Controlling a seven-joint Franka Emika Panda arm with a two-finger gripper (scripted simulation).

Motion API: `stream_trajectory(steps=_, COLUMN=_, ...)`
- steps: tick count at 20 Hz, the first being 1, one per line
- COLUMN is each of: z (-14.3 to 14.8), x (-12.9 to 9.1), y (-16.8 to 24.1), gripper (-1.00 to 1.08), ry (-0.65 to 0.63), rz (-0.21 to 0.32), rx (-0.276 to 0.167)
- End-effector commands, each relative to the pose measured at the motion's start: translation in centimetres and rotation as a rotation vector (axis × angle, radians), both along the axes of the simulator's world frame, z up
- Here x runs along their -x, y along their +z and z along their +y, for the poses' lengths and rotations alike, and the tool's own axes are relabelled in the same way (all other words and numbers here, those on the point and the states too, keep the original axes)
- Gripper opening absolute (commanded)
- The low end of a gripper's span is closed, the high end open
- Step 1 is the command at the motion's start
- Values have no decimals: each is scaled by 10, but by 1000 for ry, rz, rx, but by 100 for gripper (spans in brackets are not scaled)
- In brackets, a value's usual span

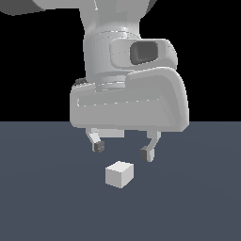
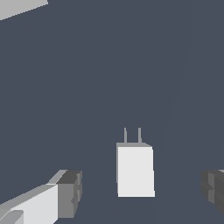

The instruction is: Plug the charger into the wall socket.

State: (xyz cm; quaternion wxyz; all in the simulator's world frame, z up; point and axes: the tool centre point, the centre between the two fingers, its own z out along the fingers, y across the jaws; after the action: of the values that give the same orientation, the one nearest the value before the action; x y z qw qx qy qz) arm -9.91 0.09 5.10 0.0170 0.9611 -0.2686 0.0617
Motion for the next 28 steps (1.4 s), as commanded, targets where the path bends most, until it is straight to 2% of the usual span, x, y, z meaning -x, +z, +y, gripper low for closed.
stream_trajectory(steps=1, z=0, x=1, y=-10, gripper=100, ry=-1, rz=1, rx=0)
stream_trajectory(steps=12, z=0, x=1, y=-39, gripper=100, ry=-3, rz=0, rx=0)
stream_trajectory(steps=13, z=0, x=1, y=-39, gripper=-100, ry=-3, rz=0, rx=0)
stream_trajectory(steps=28, z=2, x=-4, y=-34, gripper=-100, ry=18, rz=0, rx=1)
